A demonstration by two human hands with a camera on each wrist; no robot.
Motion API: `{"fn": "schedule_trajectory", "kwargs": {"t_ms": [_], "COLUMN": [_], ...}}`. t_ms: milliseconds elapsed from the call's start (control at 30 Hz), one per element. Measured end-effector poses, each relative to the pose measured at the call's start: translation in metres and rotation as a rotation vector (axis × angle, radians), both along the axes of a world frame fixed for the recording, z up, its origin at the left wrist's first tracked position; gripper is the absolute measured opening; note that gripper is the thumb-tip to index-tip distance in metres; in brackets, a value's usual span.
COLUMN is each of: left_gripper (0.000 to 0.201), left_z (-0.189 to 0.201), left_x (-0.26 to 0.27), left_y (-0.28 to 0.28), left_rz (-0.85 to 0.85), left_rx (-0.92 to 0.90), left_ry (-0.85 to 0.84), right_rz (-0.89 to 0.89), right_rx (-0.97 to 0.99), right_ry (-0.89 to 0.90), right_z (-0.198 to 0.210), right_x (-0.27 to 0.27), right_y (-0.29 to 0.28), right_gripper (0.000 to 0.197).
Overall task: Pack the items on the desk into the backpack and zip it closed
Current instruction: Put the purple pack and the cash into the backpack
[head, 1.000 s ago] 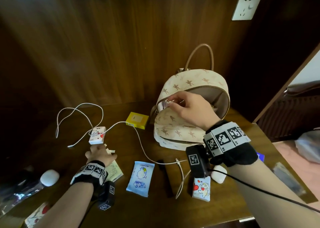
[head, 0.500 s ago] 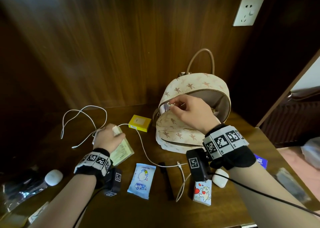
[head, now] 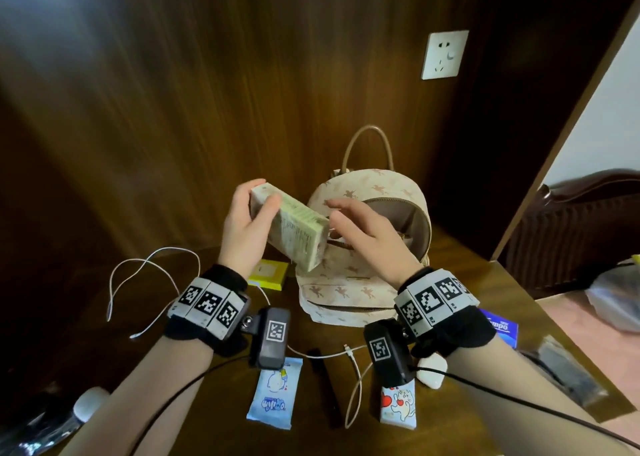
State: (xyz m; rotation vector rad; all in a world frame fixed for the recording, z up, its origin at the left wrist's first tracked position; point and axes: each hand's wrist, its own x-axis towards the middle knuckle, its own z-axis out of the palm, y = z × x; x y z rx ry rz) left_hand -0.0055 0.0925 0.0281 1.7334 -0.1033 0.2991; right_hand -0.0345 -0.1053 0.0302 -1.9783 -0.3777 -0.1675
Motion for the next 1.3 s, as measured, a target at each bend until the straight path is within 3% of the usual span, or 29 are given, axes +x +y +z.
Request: {"fn": "schedule_trajectory", "kwargs": {"t_ms": [133,333,467,533,633,733,867,1000,1167,1300], "left_gripper": [0.042,0.052,0.022,0.023,0.022,0.022,0.032,0.047,0.044,0.038], "left_z": [0.009,0.015,0.015,0.011,0.005,-0.003,-0.017,-0.022,-0.026,-0.023], "left_x": [0.003,0.006,0.010,0.014,0.018,0.024,0.030,0.038,0.044,0.055], "left_y": [-0.019,-0.035,-0.041,-0.042,-0.045,-0.050,-0.061,-0.062,-0.061,-0.050], "left_rz": [-0.038,-0.055,-0.054,-0.087,-0.081,-0.122,-0.232,-0.289,-0.289,-0.309], "left_rx": [0.013,0.035,0.054,0.086,0.194,0.427,0.670,0.702,0.729,0.828], "left_ry": [-0.008,-0.044,-0.125,-0.140,-0.215,-0.318,-0.297,-0.348,-0.404,-0.499], "right_rz": [0.017,0.021,-0.066,-0.135,-0.249,-0.337,-0.420,-0.480,-0.570,-0.636], "right_rx": [0.057,0.027,0.113,0.180,0.314,0.409,0.399,0.409,0.371,0.258], "right_ry": [-0.008,-0.134,-0.182,-0.196,-0.215,-0.200,-0.175,-0.124,-0.148,-0.123], "right_z": [0.006,0.012,0.017,0.021,0.022,0.021,0.016,0.009,-0.001,-0.016], "right_x": [-0.005,-0.010,-0.010,-0.011,-0.011,-0.013,-0.021,-0.025,-0.031,-0.034], "right_y": [-0.008,-0.015,-0.023,-0.031,-0.043,-0.056,-0.069,-0.075,-0.088,-0.096], "right_gripper": [0.051,0.039,0.029,0.015,0.014,0.018,0.027,0.025,0.024,0.034]}}
